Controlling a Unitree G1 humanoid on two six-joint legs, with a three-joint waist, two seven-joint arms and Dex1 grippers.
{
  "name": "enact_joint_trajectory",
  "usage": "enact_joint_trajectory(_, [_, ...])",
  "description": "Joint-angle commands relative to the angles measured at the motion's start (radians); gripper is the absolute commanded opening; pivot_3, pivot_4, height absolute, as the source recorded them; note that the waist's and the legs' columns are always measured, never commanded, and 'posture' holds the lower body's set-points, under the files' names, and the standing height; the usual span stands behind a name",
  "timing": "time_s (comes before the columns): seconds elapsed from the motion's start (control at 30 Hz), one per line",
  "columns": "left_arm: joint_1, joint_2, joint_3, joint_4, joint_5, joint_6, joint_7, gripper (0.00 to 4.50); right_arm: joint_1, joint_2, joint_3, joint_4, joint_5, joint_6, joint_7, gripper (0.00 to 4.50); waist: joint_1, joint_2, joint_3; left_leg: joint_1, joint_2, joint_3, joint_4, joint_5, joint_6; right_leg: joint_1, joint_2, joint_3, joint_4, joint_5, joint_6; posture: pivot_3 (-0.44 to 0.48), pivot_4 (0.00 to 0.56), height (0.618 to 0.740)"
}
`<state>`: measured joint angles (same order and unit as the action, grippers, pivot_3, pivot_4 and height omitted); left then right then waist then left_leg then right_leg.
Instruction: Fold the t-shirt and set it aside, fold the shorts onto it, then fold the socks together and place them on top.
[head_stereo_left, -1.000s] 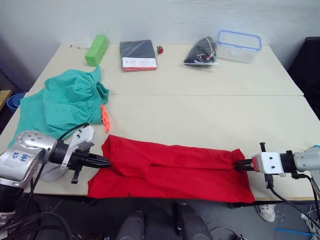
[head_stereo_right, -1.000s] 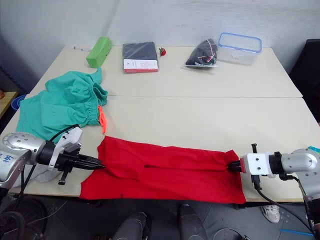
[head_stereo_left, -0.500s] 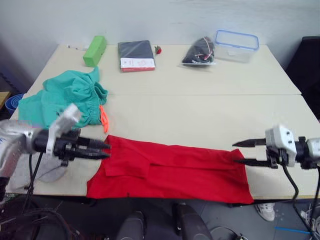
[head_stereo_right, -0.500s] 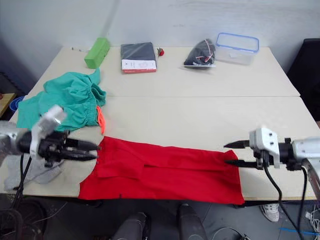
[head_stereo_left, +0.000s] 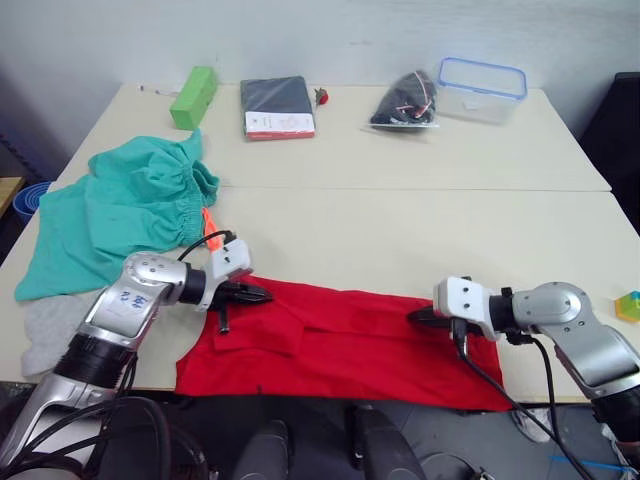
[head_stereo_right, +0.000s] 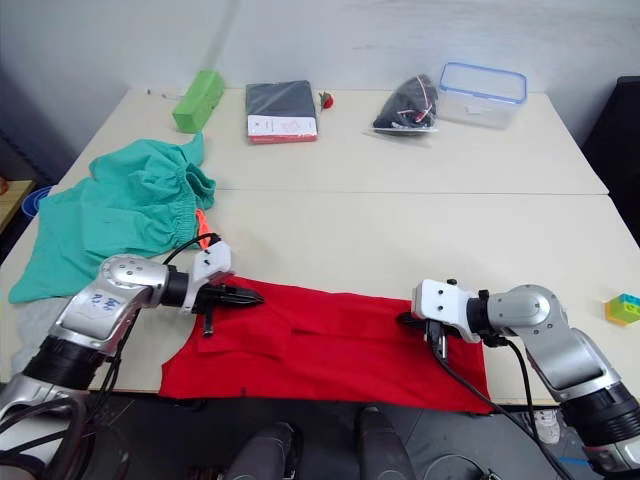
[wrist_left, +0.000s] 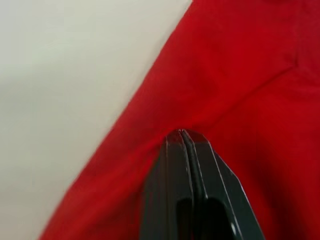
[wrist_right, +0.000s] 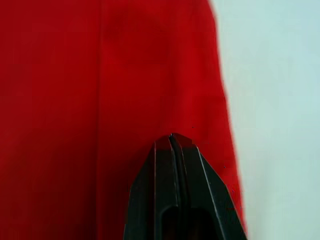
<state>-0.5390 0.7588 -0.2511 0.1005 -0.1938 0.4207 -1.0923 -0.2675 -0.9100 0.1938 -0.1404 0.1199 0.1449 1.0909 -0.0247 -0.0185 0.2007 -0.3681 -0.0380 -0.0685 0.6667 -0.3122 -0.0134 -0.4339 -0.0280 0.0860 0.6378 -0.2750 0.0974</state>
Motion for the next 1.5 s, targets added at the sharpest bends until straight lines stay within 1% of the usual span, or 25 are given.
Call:
enact_joint_trajectory(0.03, [0.003,-0.007,-0.031,0.057,0.075,-0.054,0.01,0.02,-0.005,-0.017,0.028,0.072,-0.126,-0.064,-0.04,0.0,-0.001,0.0,0.0,0.003,0.0,0.0,0.0,0.0,0.0,0.004,0.0,0.0,-0.001,0.0,0.0,0.0,0.15,0.74])
enact_joint_trajectory(0.13, [0.011,-0.006,-0.028,0.074,0.096,-0.072,0.006,0.02,-0.001,-0.023,0.018,0.103,-0.152,-0.083,-0.05,0.0,-0.004,-0.001,-0.001,0.017,0.001,0.0,-0.002,-0.001,0.001,0.019,0.001,-0.001,-0.005,0.0,0.0,0.0,0.15,0.74])
enact_joint_trajectory(0.2, [0.031,0.006,-0.019,0.066,0.096,-0.072,-0.003,0.02,0.034,-0.057,-0.027,0.103,-0.121,-0.054,-0.03,0.0,-0.003,-0.002,-0.002,0.023,0.002,-0.002,-0.004,-0.001,0.002,0.026,0.002,-0.001,-0.01,0.0,0.0,0.0,0.15,0.74])
enact_joint_trajectory(0.37, [0.056,0.009,0.012,0.05,0.081,-0.051,0.0,0.02,0.157,-0.164,-0.124,0.143,-0.106,-0.053,-0.003,0.0,0.0,-0.005,-0.006,0.024,0.001,-0.002,-0.004,-0.003,0.004,0.029,-0.001,0.0,-0.011,-0.002,0.002,0.0,0.15,0.74])
enact_joint_trajectory(0.47, [0.067,0.008,0.024,0.035,0.077,-0.042,-0.003,0.02,0.237,-0.209,-0.182,0.181,-0.098,-0.063,0.001,0.0,-0.001,-0.008,-0.009,0.025,0.001,-0.003,-0.004,-0.004,0.004,0.03,-0.001,0.0,-0.012,-0.002,0.002,0.0,0.15,0.74])
enact_joint_trajectory(0.6, [0.082,0.006,0.03,0.029,0.082,-0.049,-0.003,0.02,0.313,-0.242,-0.246,0.193,-0.084,-0.082,0.013,0.0,-0.002,-0.01,-0.01,0.034,0.003,-0.005,-0.005,-0.006,0.005,0.041,-0.001,0.002,-0.016,-0.004,0.001,0.0,0.15,0.74])
enact_joint_trajectory(0.7, [0.087,0.003,0.03,0.031,0.085,-0.059,-0.007,0.02,0.316,-0.234,-0.312,0.139,-0.007,-0.02,0.037,0.0,-0.002,-0.01,-0.011,0.034,0.003,-0.005,-0.005,-0.007,0.005,0.042,-0.001,0.002,-0.016,-0.005,0.001,0.0,0.15,0.74])
enact_joint_trajectory(0.8, [0.086,0.0,0.03,0.032,0.087,-0.068,-0.011,0.02,0.242,-0.212,-0.346,0.052,0.103,0.115,0.052,0.0,-0.005,-0.008,-0.01,0.033,0.003,-0.005,-0.005,-0.008,0.005,0.04,-0.001,0.003,-0.016,-0.005,0.002,0.0,0.15,0.74])
enact_joint_trajectory(0.93, [0.076,-0.01,0.034,0.029,0.086,-0.071,-0.013,0.02,0.15,-0.178,-0.328,-0.018,0.181,0.238,0.051,0.0,-0.011,-0.002,-0.01,0.033,0.004,-0.004,-0.005,-0.008,0.004,0.039,0.0,0.005,-0.015,-0.005,0.002,0.0,0.15,0.74])
enact_joint_trajectory(1.13, [0.08,-0.017,0.029,0.002,0.087,-0.064,-0.015,0.02,0.101,-0.114,-0.218,-0.051,0.129,0.247,0.02,0.0,-0.003,-0.002,-0.01,0.031,0.005,-0.006,-0.006,-0.01,0.003,0.038,0.001,0.002,-0.016,-0.007,0.001,0.0,0.15,0.74])
enact_joint_trajectory(1.3, [0.062,-0.02,0.035,-0.004,0.086,-0.046,-0.013,0.02,0.075,-0.085,-0.081,0.041,-0.037,0.147,-0.028,0.0,-0.002,-0.002,-0.01,0.027,0.005,-0.005,-0.007,-0.011,0.004,0.033,0.0,0.003,-0.016,-0.007,0.001,0.0,0.15,0.74])
enact_joint_trajectory(1.5, [0.077,-0.02,0.039,-0.016,0.096,-0.046,0.001,0.02,0.009,-0.062,-0.022,0.195,-0.163,0.015,-0.082,0.0,-0.004,-0.003,-0.011,0.032,0.005,-0.005,-0.006,-0.011,0.004,0.038,0.001,0.003,-0.017,-0.007,0.001,0.0,0.15,0.74])
